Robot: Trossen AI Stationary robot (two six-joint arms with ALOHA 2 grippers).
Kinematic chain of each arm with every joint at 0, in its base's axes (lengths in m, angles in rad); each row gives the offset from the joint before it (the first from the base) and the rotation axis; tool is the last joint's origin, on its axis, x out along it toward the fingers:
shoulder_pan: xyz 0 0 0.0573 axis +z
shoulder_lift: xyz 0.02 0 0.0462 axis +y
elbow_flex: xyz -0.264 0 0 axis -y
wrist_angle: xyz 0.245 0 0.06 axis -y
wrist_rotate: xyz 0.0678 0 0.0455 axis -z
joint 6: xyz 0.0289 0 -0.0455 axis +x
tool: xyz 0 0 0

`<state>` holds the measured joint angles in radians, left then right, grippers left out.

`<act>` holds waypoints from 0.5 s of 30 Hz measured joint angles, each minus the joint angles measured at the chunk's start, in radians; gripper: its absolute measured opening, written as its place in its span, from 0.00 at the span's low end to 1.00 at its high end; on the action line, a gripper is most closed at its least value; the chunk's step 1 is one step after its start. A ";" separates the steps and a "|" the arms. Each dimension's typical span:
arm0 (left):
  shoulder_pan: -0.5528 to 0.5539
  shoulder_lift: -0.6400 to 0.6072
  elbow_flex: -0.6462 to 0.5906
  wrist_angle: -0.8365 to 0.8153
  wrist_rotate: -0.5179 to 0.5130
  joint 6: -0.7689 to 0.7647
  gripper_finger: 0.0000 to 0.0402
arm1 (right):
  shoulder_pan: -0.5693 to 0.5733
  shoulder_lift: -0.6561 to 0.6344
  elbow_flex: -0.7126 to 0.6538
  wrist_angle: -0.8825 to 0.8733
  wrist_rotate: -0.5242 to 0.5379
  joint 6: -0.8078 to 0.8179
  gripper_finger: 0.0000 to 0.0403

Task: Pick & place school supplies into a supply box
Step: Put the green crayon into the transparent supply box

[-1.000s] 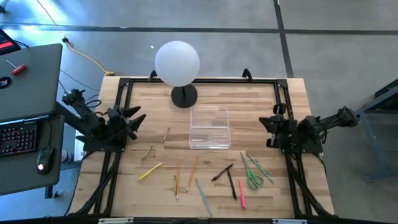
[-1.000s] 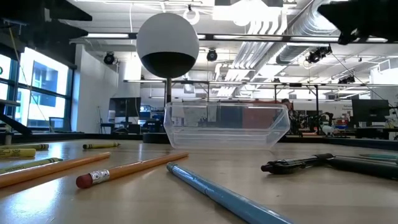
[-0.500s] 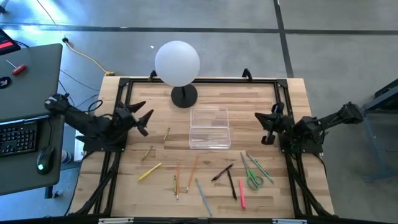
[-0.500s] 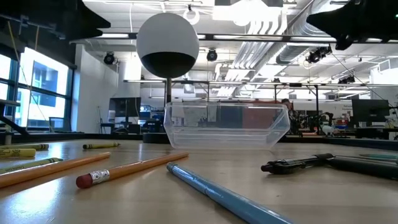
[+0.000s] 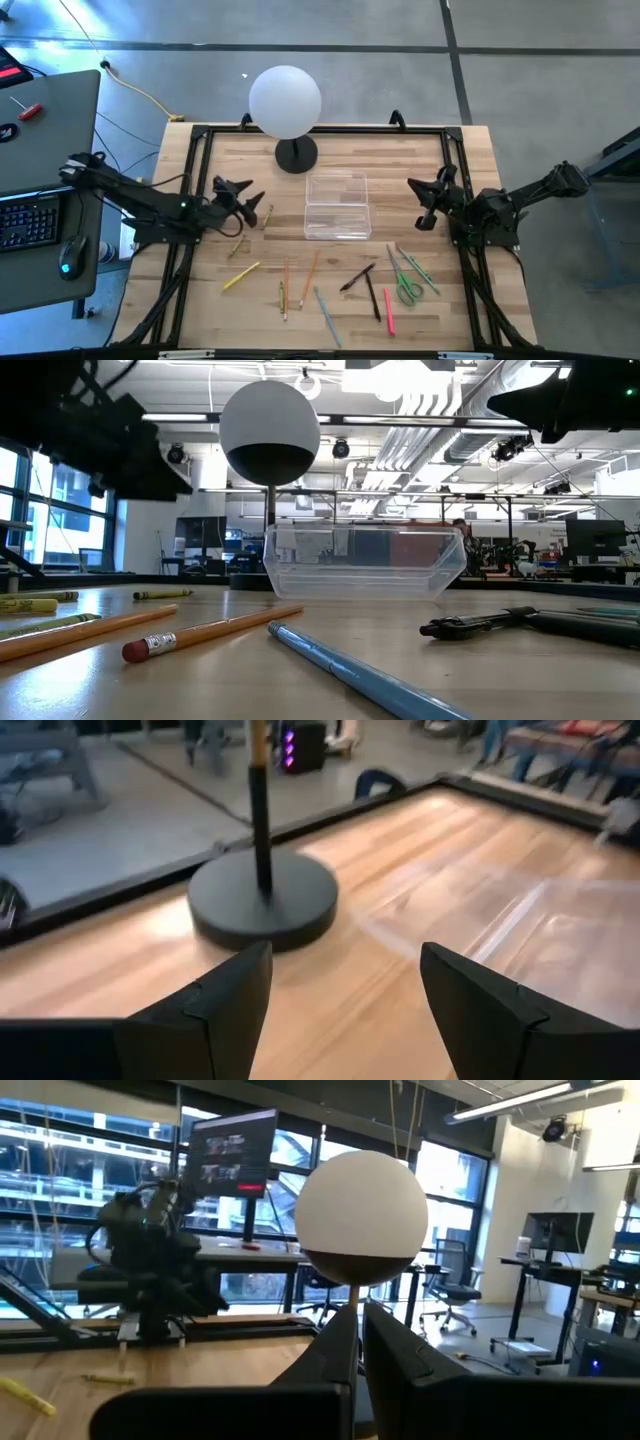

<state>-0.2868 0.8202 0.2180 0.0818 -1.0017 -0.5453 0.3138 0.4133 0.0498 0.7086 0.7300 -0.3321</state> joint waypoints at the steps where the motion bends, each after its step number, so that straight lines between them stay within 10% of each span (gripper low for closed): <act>1: 0.002 0.030 0.000 0.003 0.003 -0.026 0.71 | 0.000 0.000 0.000 -0.001 0.004 -0.001 0.00; 15: 0.005 0.451 0.000 0.091 0.113 -0.481 0.71 | 0.000 0.000 0.002 -0.008 0.004 -0.002 0.00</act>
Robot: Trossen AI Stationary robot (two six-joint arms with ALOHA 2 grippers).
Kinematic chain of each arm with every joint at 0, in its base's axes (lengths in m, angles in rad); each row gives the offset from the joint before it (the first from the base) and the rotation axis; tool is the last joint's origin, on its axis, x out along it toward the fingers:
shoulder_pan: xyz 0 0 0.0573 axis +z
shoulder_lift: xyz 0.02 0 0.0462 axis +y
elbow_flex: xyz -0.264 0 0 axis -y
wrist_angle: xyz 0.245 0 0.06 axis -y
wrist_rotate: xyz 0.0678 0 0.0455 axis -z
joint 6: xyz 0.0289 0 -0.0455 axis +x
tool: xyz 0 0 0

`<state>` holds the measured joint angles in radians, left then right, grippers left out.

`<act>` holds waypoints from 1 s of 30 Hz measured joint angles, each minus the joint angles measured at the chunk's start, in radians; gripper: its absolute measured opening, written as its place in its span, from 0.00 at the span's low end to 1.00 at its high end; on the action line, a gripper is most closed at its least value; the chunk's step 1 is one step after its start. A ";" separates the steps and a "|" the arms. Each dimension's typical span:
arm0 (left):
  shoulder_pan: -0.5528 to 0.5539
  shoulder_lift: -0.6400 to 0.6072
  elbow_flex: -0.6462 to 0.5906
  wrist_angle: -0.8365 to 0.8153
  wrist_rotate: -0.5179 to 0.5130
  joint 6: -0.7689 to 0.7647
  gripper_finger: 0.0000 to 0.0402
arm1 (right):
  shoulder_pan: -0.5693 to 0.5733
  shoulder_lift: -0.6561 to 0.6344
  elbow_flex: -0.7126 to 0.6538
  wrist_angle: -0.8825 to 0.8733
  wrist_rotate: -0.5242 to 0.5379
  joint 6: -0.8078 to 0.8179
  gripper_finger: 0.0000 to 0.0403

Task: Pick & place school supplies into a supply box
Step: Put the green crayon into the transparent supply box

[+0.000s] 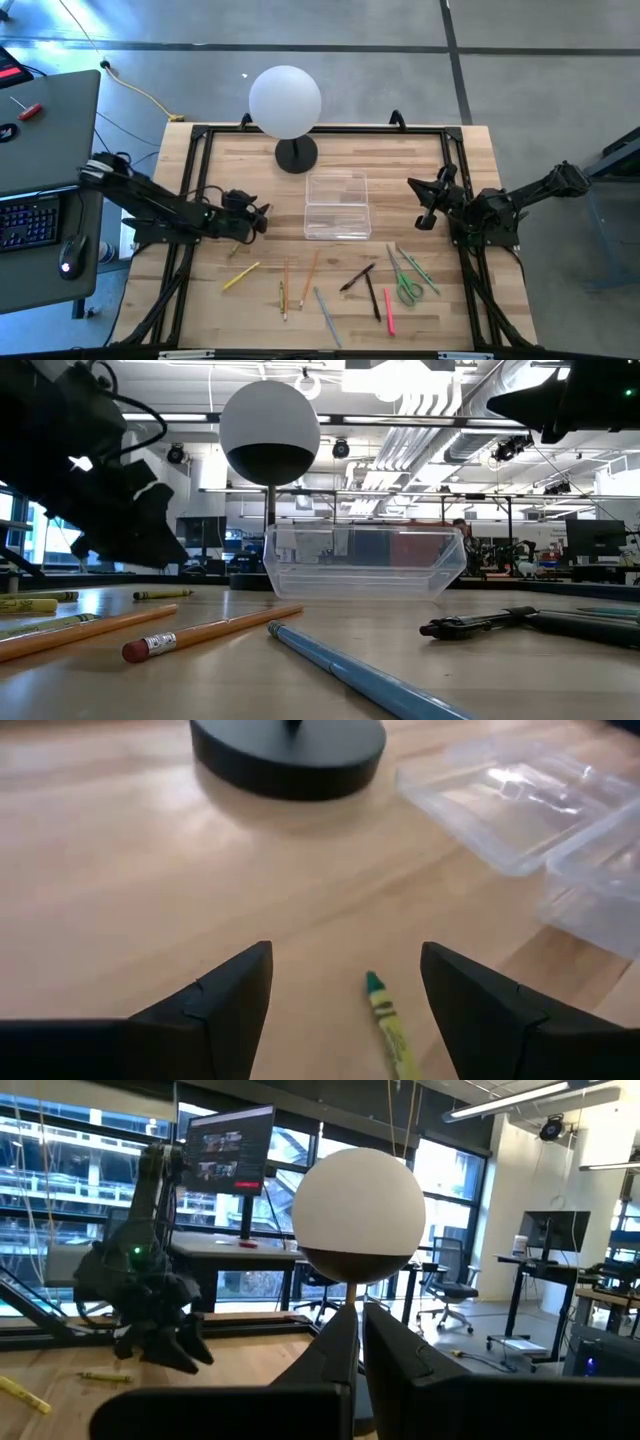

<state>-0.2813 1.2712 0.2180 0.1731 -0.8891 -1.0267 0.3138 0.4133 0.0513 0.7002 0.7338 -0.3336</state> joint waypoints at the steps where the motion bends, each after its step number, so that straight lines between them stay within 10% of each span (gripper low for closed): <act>1: 0.000 0.024 0.000 0.030 0.011 0.000 0.71 | 0.000 0.000 0.000 0.000 0.000 0.000 0.00; 30: -0.003 0.311 0.018 0.184 0.039 -0.073 0.67 | 0.000 0.000 0.000 0.000 -0.004 0.000 0.00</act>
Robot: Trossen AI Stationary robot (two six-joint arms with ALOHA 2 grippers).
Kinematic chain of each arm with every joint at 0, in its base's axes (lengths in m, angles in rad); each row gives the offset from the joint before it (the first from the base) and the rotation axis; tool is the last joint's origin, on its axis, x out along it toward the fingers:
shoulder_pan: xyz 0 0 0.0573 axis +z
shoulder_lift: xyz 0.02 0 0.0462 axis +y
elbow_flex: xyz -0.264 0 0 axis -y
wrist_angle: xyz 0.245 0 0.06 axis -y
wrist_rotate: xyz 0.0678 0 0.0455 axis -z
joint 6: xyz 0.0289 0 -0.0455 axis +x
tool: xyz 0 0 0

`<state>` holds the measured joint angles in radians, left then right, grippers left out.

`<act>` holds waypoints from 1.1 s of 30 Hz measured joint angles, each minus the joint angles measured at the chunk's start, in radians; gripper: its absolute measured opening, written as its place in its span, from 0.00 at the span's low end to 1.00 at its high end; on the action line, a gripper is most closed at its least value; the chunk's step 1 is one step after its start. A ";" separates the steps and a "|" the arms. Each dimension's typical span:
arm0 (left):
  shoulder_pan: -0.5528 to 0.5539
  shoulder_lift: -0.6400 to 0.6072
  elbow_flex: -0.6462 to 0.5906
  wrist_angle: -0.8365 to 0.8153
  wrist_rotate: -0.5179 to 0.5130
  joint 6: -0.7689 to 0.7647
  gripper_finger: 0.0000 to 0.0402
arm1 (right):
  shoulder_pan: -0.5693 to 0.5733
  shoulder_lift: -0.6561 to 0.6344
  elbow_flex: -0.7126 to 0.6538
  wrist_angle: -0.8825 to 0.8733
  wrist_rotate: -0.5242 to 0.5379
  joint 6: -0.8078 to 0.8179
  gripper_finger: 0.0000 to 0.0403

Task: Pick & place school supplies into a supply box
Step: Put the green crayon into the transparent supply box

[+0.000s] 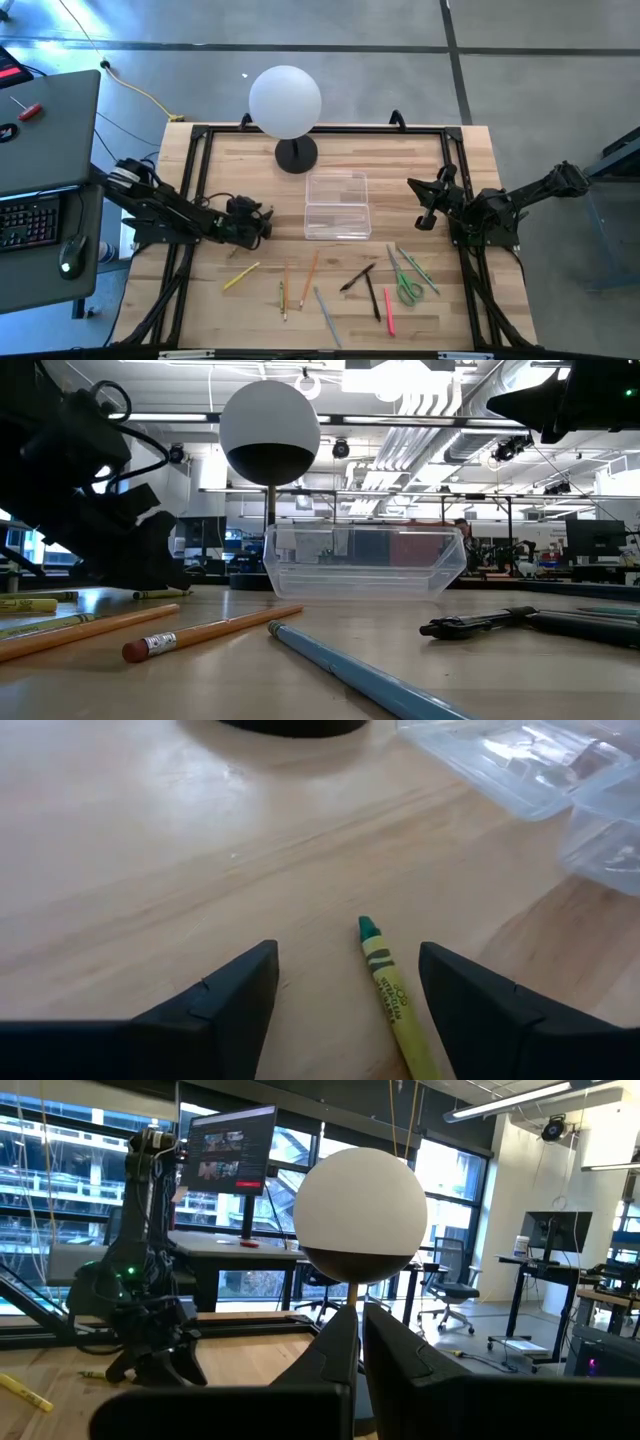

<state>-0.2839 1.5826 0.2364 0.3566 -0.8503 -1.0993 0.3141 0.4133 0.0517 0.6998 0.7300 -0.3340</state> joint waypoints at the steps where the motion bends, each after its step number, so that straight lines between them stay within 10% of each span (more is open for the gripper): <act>1: 0.001 0.016 0.012 0.000 -0.005 0.002 0.65 | 0.000 0.000 0.000 0.000 0.000 0.000 0.00; 33: -0.089 0.244 0.137 -0.125 -0.238 -0.279 0.08 | 0.000 0.000 0.000 -0.026 0.000 -0.045 0.00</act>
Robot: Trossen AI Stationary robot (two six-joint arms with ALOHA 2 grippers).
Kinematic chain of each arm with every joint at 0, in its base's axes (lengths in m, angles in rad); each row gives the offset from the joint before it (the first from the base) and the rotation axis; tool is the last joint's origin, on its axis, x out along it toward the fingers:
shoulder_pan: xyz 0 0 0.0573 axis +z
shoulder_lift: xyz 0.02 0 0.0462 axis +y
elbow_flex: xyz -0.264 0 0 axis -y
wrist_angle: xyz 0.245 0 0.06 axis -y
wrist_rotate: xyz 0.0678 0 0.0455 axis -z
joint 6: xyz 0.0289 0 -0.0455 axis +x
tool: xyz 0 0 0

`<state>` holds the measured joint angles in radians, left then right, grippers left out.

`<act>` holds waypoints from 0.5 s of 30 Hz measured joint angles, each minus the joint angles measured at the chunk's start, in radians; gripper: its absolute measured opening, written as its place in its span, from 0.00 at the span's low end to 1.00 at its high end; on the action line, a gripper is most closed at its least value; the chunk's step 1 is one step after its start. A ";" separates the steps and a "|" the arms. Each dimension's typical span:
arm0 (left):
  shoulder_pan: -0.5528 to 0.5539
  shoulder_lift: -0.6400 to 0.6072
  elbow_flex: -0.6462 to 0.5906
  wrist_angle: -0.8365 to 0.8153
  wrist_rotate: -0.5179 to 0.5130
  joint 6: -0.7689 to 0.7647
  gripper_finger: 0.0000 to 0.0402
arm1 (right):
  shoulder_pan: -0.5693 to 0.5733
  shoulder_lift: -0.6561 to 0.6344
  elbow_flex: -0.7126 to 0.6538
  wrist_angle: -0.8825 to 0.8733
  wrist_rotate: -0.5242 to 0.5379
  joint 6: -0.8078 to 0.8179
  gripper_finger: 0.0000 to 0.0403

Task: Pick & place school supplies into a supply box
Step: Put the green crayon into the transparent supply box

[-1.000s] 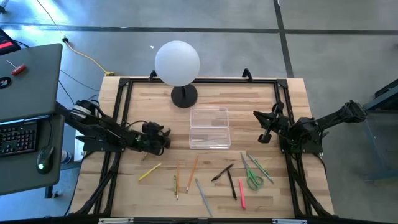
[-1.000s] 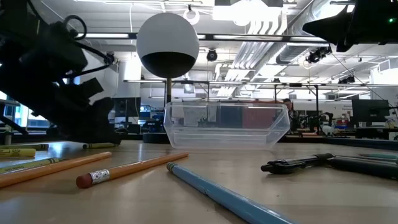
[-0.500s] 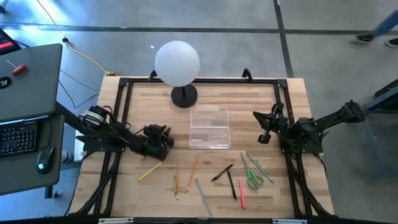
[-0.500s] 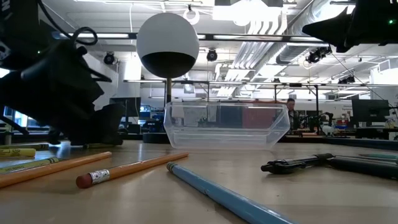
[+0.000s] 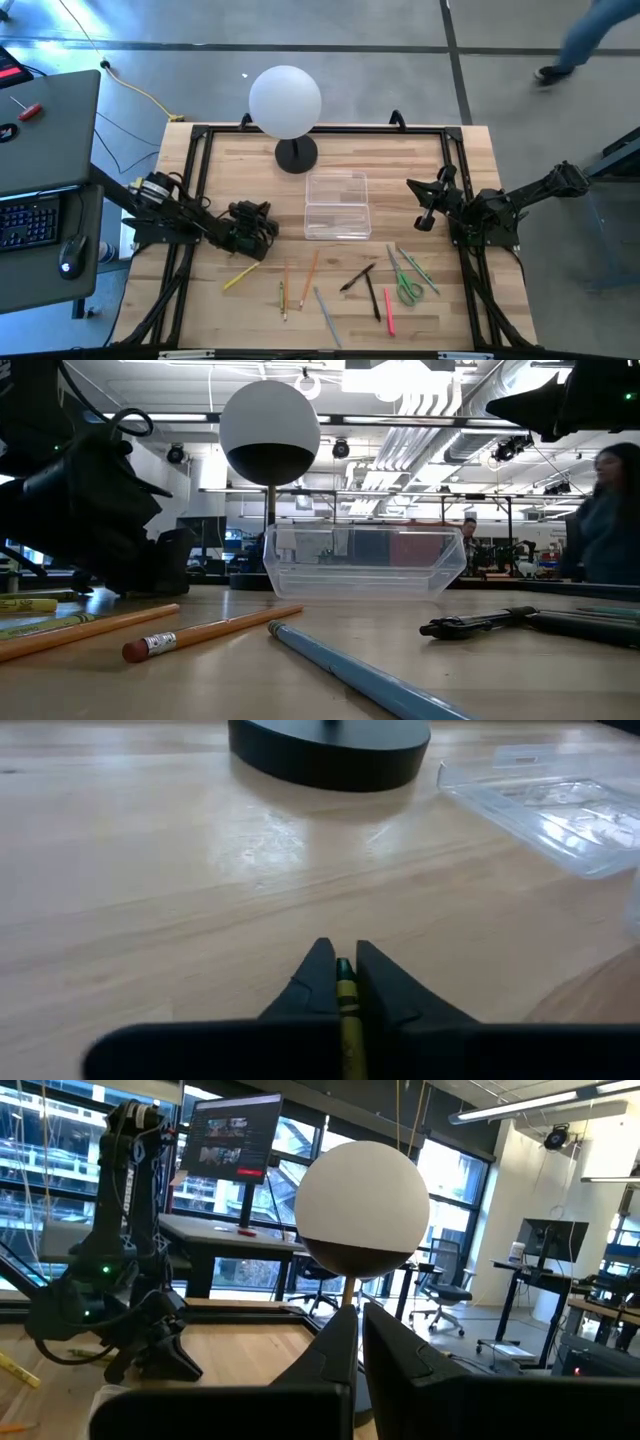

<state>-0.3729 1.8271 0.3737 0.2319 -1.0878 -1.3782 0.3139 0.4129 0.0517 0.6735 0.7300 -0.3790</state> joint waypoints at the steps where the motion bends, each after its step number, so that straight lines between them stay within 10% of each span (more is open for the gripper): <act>1: 0.000 -0.009 -0.001 0.003 0.000 0.005 0.08 | 0.000 0.000 0.000 0.000 0.000 0.000 0.00; 15: -0.001 -0.285 0.000 0.041 0.093 0.301 0.09 | 0.000 0.000 0.000 0.000 0.000 0.000 0.00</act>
<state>-0.3740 1.5423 0.3737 0.2730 -0.9952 -1.0773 0.3138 0.4129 0.0517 0.6737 0.7300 -0.3790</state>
